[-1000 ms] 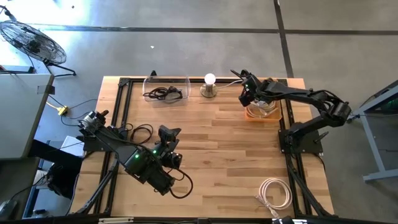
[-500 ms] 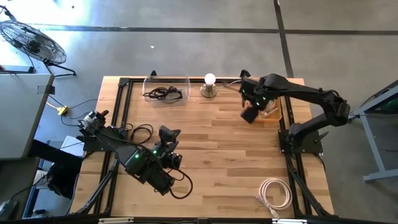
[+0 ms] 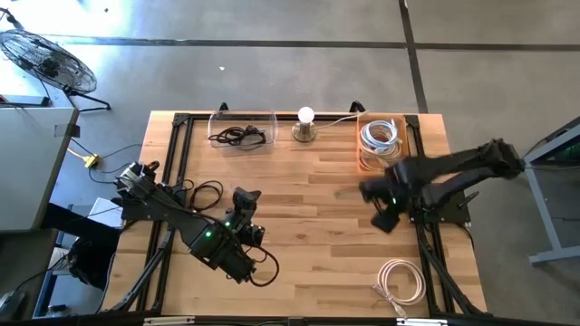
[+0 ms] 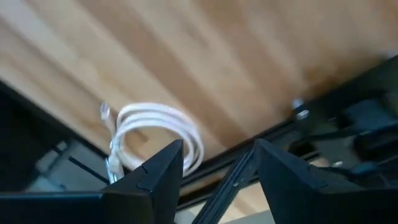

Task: Pick & Place USB Port
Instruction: Put the white HDMI cable into the orange bin

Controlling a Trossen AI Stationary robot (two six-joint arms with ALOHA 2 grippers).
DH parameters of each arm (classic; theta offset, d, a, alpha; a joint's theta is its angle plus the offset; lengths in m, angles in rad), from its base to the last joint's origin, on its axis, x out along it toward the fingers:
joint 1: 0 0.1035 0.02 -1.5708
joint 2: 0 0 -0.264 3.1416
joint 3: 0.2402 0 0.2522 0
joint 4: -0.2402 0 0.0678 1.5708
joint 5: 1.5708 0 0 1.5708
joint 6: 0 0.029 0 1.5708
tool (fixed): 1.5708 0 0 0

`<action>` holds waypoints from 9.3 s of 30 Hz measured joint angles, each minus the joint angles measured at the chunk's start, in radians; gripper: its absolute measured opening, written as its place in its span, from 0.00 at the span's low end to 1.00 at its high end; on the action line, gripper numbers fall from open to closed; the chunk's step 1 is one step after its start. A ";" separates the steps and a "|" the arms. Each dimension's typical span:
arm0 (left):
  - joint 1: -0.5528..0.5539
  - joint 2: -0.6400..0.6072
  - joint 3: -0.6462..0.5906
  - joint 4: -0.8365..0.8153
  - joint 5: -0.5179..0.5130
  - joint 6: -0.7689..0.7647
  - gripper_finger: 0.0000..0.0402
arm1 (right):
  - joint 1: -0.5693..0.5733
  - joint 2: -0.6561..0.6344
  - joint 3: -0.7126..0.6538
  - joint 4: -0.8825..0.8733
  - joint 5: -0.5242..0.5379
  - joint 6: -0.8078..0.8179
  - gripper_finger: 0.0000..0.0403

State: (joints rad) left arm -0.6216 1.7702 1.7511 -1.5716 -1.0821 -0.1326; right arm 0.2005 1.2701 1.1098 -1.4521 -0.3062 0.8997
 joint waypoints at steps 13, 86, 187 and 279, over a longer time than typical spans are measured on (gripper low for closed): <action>0.000 0.000 -0.001 0.010 -0.020 -0.008 0.71 | 0.568 0.001 -0.248 0.845 0.095 0.402 0.47; 0.000 0.000 -0.001 0.052 -0.025 -0.004 0.71 | 0.637 0.000 -0.485 1.078 0.355 0.218 0.47; 0.000 0.000 -0.033 0.067 0.024 -0.004 0.71 | 0.608 0.000 -0.485 1.423 0.681 -0.063 0.46; 0.000 0.000 -0.033 0.079 0.067 -0.004 0.71 | 0.813 0.485 -0.011 0.342 0.359 0.160 0.60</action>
State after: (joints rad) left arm -0.6216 1.7699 1.7184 -1.4925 -1.0149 -0.1368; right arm 1.0134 1.7554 1.0985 -1.1100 0.0525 1.0594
